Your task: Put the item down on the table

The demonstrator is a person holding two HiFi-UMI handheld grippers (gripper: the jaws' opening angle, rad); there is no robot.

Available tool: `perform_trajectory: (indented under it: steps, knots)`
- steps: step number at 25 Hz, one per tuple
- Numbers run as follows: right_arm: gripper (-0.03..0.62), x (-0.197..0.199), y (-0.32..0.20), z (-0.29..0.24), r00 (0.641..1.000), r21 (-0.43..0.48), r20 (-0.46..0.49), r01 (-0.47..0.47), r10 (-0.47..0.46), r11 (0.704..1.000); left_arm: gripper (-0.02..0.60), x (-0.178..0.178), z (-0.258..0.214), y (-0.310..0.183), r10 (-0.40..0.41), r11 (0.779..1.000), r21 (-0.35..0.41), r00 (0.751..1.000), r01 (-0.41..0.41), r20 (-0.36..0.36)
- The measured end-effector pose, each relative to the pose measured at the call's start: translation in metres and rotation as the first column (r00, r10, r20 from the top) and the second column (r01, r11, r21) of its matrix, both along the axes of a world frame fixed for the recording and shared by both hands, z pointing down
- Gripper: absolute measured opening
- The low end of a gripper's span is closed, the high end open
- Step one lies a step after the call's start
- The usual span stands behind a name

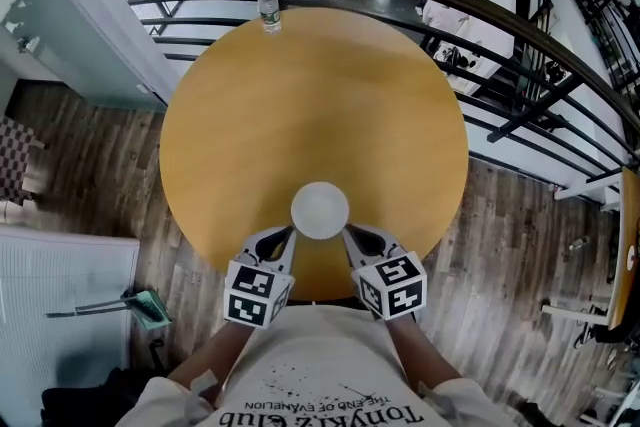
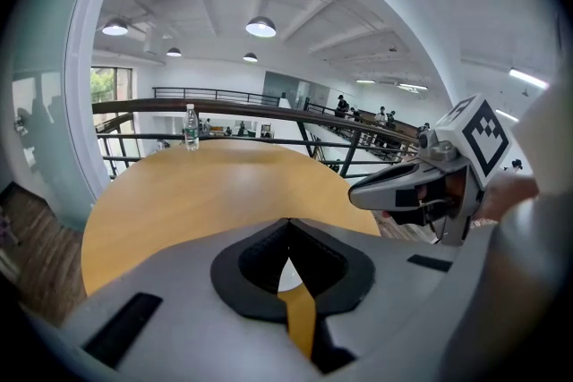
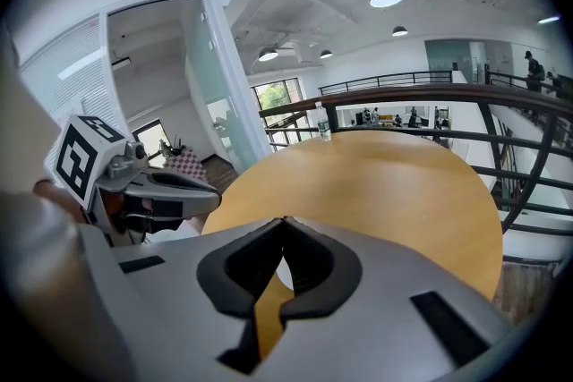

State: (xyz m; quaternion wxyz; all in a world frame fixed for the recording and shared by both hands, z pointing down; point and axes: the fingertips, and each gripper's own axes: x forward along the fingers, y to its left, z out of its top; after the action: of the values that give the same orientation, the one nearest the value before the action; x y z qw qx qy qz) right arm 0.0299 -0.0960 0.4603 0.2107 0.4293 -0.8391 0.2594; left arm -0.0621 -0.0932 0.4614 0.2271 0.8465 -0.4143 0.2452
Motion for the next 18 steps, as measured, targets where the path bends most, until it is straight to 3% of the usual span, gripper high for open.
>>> perform_trajectory:
  steps: [18]
  knots:
    - [0.026,-0.009,0.01,-0.011,1.0,0.029,-0.001,0.002,-0.002,1.0,0.023,-0.003,-0.002,0.005,0.024,1.0,0.0,1.0,-0.024,-0.003]
